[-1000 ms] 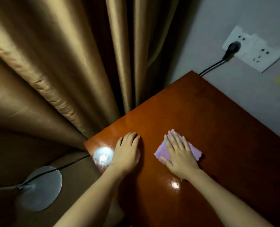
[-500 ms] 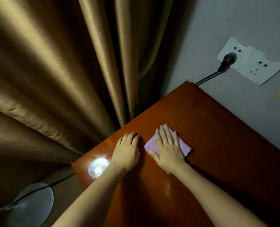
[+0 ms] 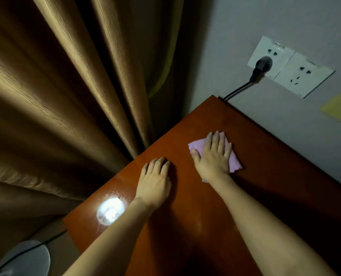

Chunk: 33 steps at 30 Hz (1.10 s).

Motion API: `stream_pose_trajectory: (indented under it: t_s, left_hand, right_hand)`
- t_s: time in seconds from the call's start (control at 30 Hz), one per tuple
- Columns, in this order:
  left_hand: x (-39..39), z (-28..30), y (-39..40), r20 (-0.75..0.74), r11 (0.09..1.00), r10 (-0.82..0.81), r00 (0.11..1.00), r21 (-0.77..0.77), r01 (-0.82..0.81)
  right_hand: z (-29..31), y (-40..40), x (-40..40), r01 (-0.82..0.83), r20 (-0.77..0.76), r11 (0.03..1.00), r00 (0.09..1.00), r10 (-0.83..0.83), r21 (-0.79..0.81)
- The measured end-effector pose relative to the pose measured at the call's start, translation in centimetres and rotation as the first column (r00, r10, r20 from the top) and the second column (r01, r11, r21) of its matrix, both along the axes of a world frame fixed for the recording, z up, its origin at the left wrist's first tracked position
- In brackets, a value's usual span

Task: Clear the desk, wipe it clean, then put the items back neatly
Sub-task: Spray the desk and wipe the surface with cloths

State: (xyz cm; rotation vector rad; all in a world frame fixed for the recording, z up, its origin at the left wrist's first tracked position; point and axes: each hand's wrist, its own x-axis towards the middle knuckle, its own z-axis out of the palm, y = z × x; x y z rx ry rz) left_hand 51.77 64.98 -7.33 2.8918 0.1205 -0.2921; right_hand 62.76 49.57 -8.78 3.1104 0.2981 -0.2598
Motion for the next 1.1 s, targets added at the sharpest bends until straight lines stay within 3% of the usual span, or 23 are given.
stream_pose_trajectory:
  t_s: [0.17, 0.27, 0.43, 0.53, 0.6, 0.67, 0.73, 0.8, 0.87, 1.0, 1.1]
  left_hand:
    - [1.9, 0.2, -0.8, 0.040, 1.000, -0.004, 0.999, -0.010, 0.004]
    - [3.2, 0.2, -1.8, 0.008, 0.999, -0.039, 0.999, -0.029, 0.039]
    - [5.0, 0.2, -2.8, 0.030, 0.999, -0.049, 0.998, -0.015, 0.050]
    - [5.6, 0.2, -2.9, 0.034, 0.998, -0.065, 0.997, -0.004, 0.065]
    - [5.8, 0.2, -2.9, 0.021, 0.998, -0.068, 0.997, 0.010, 0.068]
    - [6.2, 0.4, -2.9, 0.007, 0.996, -0.083, 0.997, 0.026, 0.083]
    - [6.5, 0.3, -3.1, 0.001, 0.996, -0.085, 0.996, 0.035, 0.085]
    - [7.1, 0.3, -3.6, 0.009, 0.998, -0.059, 0.998, 0.026, 0.059]
    - [7.7, 0.3, -4.3, 0.009, 0.999, -0.051, 0.999, 0.015, 0.051]
    - [8.5, 0.2, -5.3, 0.007, 0.998, -0.058, 0.998, 0.017, 0.058]
    - [8.6, 0.2, -5.7, 0.018, 0.999, -0.039, 0.999, 0.016, 0.039]
  right_hand:
    - [-0.9, -2.4, -1.8, -0.376, 0.029, 0.927, 0.926, 0.376, -0.005]
    - [-0.7, -7.2, -1.2, -0.502, -0.041, 0.864, 0.865, 0.500, -0.039]
    - [0.0, -11.3, 2.2, -0.289, -0.035, 0.953, 0.957, 0.287, -0.092]
    - [0.0, -8.2, 4.0, 0.003, 0.003, 0.995, 1.000, -0.003, -0.099]
    - [-0.1, -5.7, 4.8, 0.108, 0.012, 0.992, 0.994, -0.108, -0.062]
    - [-0.5, -4.5, 4.9, 0.045, 0.012, 0.999, 0.999, -0.045, -0.025]
    - [-0.7, -5.0, 3.9, -0.134, 0.027, 0.991, 0.991, 0.134, -0.006]
    - [-0.6, -7.5, 2.7, -0.344, 0.044, 0.939, 0.938, 0.345, -0.032]
    - [-0.5, -10.8, 2.3, -0.449, -0.018, 0.891, 0.893, 0.449, -0.063]
    - [0.1, -15.8, 4.3, -0.314, -0.042, 0.945, 0.949, 0.312, -0.091]
    - [0.0, -14.3, 6.9, -0.035, 0.001, 0.997, 0.999, 0.035, -0.070]
